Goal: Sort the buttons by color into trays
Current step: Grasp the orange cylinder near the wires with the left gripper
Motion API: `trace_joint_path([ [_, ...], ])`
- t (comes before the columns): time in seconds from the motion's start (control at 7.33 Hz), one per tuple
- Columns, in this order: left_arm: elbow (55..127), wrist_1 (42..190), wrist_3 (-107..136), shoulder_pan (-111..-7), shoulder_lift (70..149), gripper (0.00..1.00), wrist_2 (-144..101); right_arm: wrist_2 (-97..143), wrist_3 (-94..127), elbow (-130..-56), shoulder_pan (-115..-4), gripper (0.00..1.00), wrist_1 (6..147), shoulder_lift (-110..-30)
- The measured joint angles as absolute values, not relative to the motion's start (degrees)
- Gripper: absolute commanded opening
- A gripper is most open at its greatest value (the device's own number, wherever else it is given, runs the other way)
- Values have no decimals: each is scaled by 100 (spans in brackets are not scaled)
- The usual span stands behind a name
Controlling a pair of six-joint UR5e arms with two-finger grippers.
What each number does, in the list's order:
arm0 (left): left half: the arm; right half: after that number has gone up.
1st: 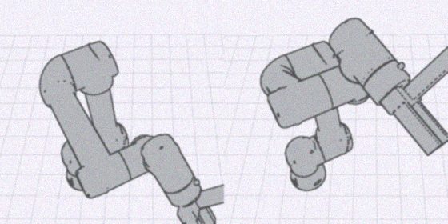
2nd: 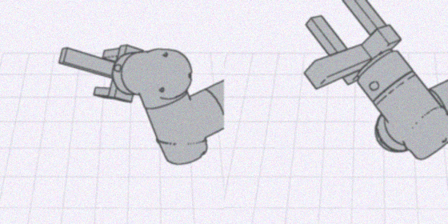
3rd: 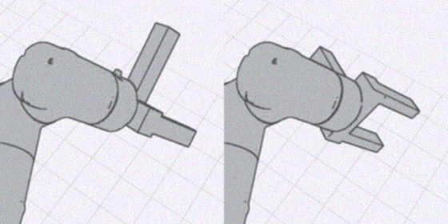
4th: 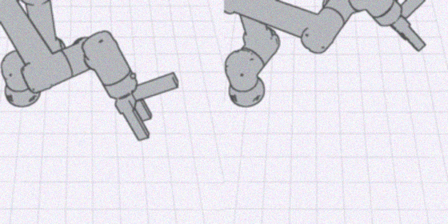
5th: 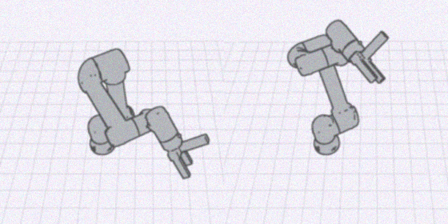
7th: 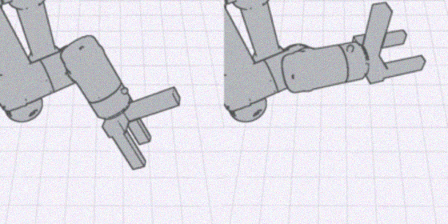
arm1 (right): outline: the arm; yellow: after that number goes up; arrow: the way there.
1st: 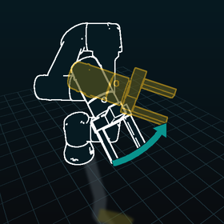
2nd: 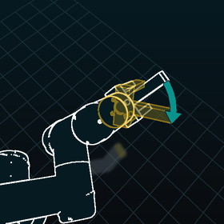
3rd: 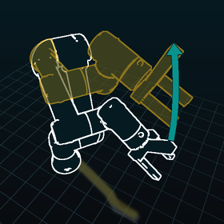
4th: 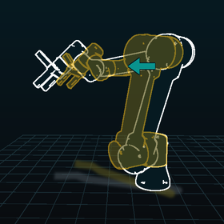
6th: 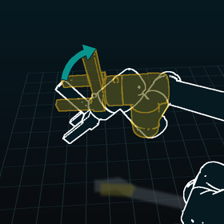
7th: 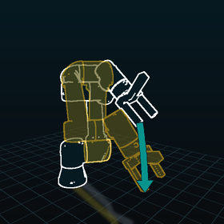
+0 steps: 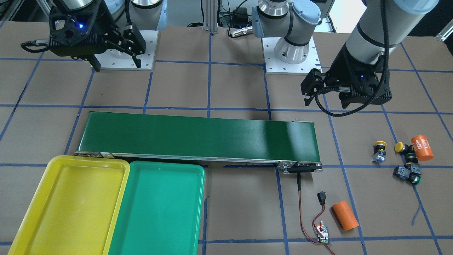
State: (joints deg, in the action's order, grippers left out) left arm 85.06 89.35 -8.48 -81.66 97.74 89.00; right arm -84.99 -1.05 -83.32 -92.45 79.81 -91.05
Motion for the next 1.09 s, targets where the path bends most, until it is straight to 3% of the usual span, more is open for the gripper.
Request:
trace_joint_path([
  [0.55,8011,7273,-689,-7472,11793,100,8862,-8499,-107,-8332,-9241,100,7980,-9105],
  [1.09,8003,6263,-574,-7419,12709,100,8946,-8507,-114,-8332,-9239,100,7980,-9105],
])
